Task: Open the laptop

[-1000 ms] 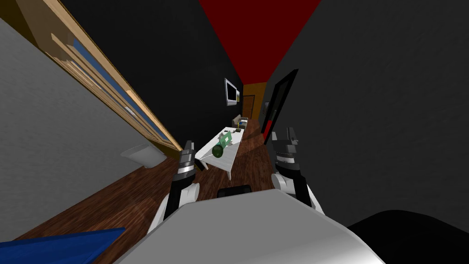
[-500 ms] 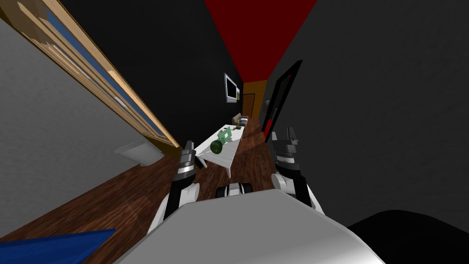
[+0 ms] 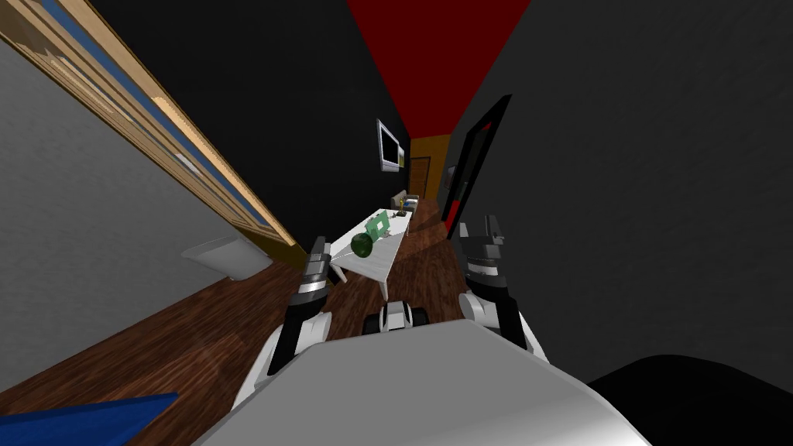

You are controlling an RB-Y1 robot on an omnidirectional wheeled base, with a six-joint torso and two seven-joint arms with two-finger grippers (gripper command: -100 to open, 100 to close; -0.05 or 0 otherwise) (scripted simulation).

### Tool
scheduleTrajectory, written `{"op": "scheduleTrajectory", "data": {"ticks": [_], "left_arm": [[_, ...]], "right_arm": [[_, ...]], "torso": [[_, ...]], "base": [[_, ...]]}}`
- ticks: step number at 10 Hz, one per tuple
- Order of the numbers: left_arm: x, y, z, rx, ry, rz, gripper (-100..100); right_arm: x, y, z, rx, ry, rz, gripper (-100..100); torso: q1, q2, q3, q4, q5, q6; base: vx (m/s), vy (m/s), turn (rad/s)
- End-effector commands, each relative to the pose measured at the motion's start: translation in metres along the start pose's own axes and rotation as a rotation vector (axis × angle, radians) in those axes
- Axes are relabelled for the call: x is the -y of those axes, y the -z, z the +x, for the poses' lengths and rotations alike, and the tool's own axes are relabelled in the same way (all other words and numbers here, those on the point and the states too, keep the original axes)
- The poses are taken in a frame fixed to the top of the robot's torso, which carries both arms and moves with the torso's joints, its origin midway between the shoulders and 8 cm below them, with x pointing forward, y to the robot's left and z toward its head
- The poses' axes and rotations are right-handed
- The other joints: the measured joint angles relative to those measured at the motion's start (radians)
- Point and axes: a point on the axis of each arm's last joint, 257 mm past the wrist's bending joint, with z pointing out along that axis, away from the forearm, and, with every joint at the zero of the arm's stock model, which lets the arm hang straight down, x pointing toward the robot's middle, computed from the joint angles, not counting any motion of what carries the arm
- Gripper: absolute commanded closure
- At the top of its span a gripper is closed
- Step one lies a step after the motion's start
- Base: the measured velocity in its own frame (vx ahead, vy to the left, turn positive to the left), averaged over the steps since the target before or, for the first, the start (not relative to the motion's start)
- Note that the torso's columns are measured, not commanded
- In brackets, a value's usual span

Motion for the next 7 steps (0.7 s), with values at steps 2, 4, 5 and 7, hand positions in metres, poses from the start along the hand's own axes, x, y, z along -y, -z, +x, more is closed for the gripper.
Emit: {"op": "scheduleTrajectory", "data": {"ticks": [2, 4, 5, 7], "left_arm": [[-0.03, 0.003, -0.005, -0.049, -0.04, -0.049, -100], [-0.054, 0.006, -0.015, -0.054, -0.056, -0.098, -100], [-0.071, 0.008, -0.024, -0.046, -0.061, -0.135, -100], [-0.097, 0.014, -0.038, -0.023, -0.064, -0.193, -100]], "right_arm": [[0.0, 0.0, 0.0, 0.0, 0.0, 0.0, 0], [0.0, 0.0, 0.0, 0.0, 0.0, 0.0, 0], [0.0, 0.0, 0.0, 0.0, 0.0, 0.0, 0], [0.0, 0.0, 0.0, 0.0, 0.0, 0.0, 0]], "torso": [[-0.003, 0.0, 0.0, 0.0, -0.001, 0.0], [0.0, -0.001, -0.001, 0.0, 0.0, 0.0], [0.0, 0.001, 0.0, 0.0, 0.0, 0.0], [0.002, 0.0, 0.0, 0.0, 0.0, 0.0]], "base": [[0.036, -0.181, -0.041], [0.054, -0.215, -0.044], [0.071, -0.251, -0.045], [0.06, -0.238, -0.035]]}}
